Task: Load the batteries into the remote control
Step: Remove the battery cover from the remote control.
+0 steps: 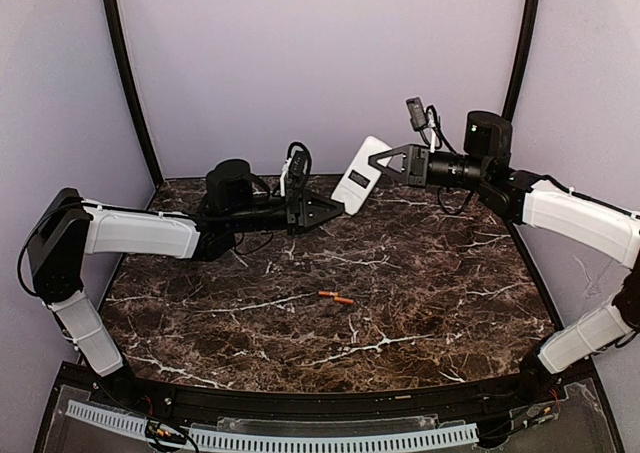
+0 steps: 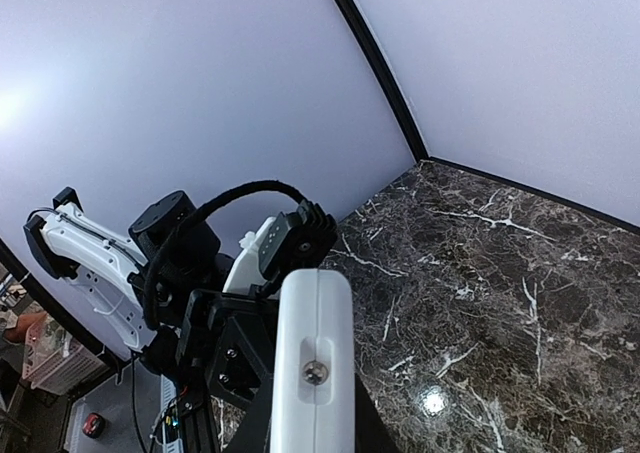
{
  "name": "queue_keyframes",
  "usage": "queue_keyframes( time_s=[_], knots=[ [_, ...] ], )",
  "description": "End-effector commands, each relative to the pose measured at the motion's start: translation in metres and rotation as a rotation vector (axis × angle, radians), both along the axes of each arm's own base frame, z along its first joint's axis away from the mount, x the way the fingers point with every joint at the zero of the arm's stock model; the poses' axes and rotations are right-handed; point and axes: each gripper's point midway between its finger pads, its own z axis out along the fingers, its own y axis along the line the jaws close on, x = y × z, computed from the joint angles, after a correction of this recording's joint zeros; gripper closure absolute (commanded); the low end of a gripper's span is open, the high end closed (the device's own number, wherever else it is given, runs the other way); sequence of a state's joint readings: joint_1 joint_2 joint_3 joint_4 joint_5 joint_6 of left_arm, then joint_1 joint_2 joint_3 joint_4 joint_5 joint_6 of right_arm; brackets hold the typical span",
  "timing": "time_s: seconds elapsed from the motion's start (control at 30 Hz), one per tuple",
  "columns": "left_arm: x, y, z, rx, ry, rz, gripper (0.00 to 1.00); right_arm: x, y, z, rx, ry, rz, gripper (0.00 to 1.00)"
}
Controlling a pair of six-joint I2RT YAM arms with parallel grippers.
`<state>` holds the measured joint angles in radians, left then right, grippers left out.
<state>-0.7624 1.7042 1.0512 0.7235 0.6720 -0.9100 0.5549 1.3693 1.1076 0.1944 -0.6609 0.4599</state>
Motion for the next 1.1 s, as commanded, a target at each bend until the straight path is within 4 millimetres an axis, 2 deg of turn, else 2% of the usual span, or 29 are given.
queue_keyframes(
  time_s=[0.0,0.07,0.1,0.17,0.23,0.3,0.47,0.7,0.8,1.07],
  knots=[
    [-0.006,0.001,0.013,-0.025,-0.049,-0.001,0.83,-0.003,-0.002,0.012,0.047,-0.016,0.023,1.0],
    [-0.008,0.001,0.017,-0.038,-0.063,-0.009,0.66,-0.003,-0.004,0.012,0.049,-0.015,0.021,1.0],
    [-0.009,0.001,0.019,-0.043,-0.068,-0.015,0.5,-0.003,-0.004,0.012,0.049,-0.013,0.022,1.0],
    [-0.009,0.001,0.02,-0.047,-0.076,-0.016,0.35,-0.003,-0.002,0.009,0.045,-0.006,0.031,1.0],
    [-0.008,0.001,0.022,-0.051,-0.078,-0.011,0.29,-0.002,-0.001,0.005,0.048,0.004,0.04,1.0],
    [-0.004,-0.001,0.024,-0.049,-0.072,0.0,0.28,-0.003,0.001,0.002,0.054,0.012,0.051,1.0],
    [0.005,-0.004,0.027,-0.028,-0.062,0.029,0.34,-0.002,0.005,-0.002,0.035,0.002,0.045,1.0],
    [0.005,-0.005,0.023,-0.019,-0.045,0.025,0.53,-0.002,0.01,-0.005,-0.01,-0.03,0.033,1.0],
    [0.007,-0.005,0.018,0.001,-0.031,0.036,0.61,-0.002,0.009,-0.003,-0.011,-0.043,0.031,1.0],
    [0.007,-0.003,0.004,0.039,-0.022,0.045,0.71,-0.005,0.005,0.012,0.01,-0.071,0.026,1.0]
  ],
)
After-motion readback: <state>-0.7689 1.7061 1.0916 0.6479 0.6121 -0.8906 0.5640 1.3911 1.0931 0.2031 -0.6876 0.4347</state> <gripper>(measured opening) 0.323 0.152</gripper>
